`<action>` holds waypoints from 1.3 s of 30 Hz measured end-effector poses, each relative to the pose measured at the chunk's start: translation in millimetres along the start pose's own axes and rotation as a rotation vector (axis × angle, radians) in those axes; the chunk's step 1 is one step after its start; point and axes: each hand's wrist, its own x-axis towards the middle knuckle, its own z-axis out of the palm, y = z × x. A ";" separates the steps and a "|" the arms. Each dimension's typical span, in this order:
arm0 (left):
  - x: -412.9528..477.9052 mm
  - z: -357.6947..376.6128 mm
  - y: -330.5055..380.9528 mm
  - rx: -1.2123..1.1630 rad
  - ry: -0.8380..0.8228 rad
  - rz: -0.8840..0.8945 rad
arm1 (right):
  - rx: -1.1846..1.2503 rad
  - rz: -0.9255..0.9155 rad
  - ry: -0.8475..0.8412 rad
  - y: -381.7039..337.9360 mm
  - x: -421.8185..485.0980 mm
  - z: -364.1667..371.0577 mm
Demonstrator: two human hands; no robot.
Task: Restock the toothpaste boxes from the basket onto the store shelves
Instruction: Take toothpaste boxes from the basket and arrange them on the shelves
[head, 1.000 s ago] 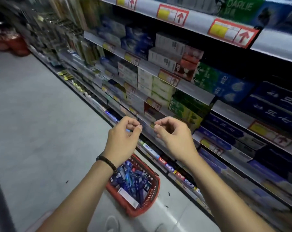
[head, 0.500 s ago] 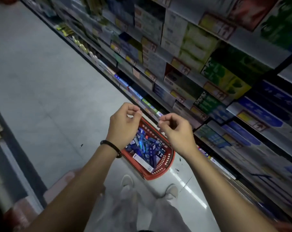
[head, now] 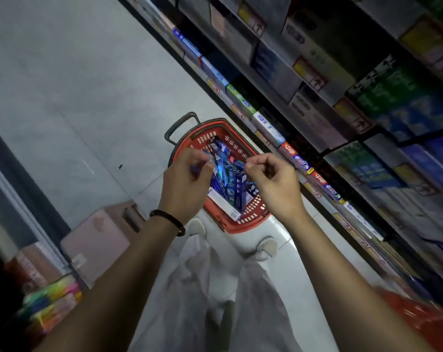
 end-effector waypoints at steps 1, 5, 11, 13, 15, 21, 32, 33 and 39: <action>2.1 6.1 -11.6 0.007 -0.001 -0.017 | -0.004 0.015 -0.002 14.6 5.1 2.9; 8.2 31.4 -55.2 0.051 -0.028 -0.062 | -0.013 0.092 -0.019 68.7 20.6 14.5; 19.0 73.3 -117.8 0.122 -0.053 -0.095 | -0.032 0.174 -0.025 138.4 45.6 33.1; 22.0 89.2 -138.5 0.136 -0.066 -0.113 | -0.022 0.196 -0.026 166.3 55.6 40.6; 25.2 104.9 -157.3 0.124 -0.085 -0.144 | -0.034 0.225 -0.030 194.4 65.4 48.4; 34.9 137.8 -212.0 0.120 -0.113 -0.187 | -0.127 0.306 -0.094 262.2 88.6 68.5; 26.2 150.8 -272.7 0.110 -0.136 -0.283 | -0.568 0.451 -0.439 332.8 125.4 102.3; 25.8 151.7 -275.2 0.094 -0.121 -0.289 | -0.614 0.456 -0.493 337.0 127.1 106.3; 20.4 155.8 -282.6 0.038 -0.057 -0.357 | -0.789 0.440 -0.574 368.7 131.7 117.6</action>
